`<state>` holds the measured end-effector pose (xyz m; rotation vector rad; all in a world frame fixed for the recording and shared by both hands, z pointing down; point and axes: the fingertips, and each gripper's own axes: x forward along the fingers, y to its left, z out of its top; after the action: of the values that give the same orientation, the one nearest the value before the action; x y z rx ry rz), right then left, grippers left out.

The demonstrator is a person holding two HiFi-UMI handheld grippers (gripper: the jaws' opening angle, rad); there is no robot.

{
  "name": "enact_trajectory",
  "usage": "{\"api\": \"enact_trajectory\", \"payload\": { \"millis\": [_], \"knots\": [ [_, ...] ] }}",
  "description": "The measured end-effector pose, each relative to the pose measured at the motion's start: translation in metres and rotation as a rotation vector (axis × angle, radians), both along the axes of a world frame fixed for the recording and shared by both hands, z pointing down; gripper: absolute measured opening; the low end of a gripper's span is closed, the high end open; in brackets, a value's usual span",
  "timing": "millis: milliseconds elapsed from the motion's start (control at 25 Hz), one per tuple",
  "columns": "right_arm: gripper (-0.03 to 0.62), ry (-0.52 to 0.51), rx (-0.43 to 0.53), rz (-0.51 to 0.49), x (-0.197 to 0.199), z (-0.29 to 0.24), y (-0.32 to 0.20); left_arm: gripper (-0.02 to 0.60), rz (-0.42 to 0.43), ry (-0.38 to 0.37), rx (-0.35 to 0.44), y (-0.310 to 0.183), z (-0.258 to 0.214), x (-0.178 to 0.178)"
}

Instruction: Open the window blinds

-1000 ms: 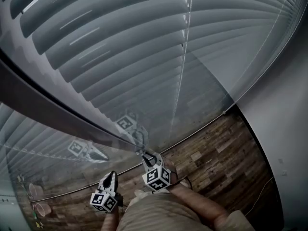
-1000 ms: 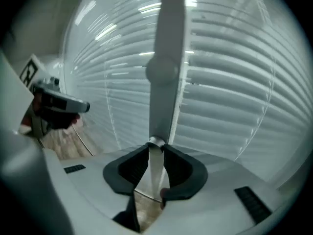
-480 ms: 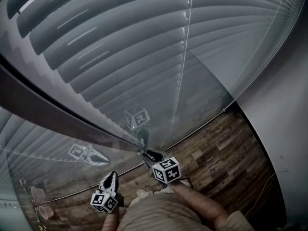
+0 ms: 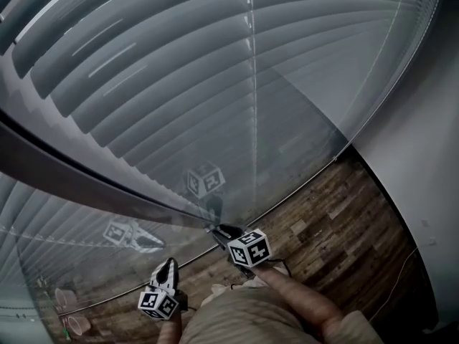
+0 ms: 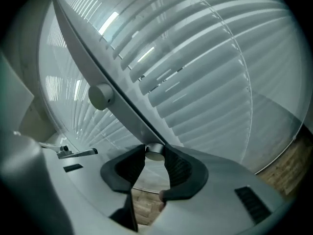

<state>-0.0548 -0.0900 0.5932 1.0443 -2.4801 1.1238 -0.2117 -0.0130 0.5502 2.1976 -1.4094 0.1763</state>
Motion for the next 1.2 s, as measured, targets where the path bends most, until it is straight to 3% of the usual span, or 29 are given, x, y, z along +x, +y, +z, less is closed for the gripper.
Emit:
{"api": "enact_trajectory", "payload": {
  "millis": [240,480,640,720,800,960,1200],
  "knots": [
    [0.129,0.384,0.220,-0.076,-0.006,-0.005,0.003,0.012,0.004,-0.004,-0.004,0.000,0.001,0.000],
    [0.129,0.873,0.438,-0.172,-0.010,-0.001,0.007,0.012,0.023,0.000,0.002,-0.002,-0.002,0.006],
    [0.130,0.934,0.482,-0.172,-0.010,0.001,0.007,0.012,0.035,-0.004,0.001,0.002,-0.003,0.005],
    [0.130,0.873,0.486,-0.150,-0.009,0.001,0.008,0.012,0.039,-0.006,-0.002,0.004,-0.002,0.003],
    [0.132,0.716,0.452,-0.131,-0.010,0.000,0.010,0.012,0.044,-0.009,-0.003,0.006,-0.002,0.001],
    [0.228,0.128,0.163,-0.024,-0.006,0.001,0.018,0.012,0.041,-0.004,-0.006,0.007,-0.006,-0.001],
    [0.232,-0.292,-0.099,0.115,0.001,0.007,0.016,0.012,0.051,-0.005,-0.003,0.011,-0.005,-0.001]
  ]
}}
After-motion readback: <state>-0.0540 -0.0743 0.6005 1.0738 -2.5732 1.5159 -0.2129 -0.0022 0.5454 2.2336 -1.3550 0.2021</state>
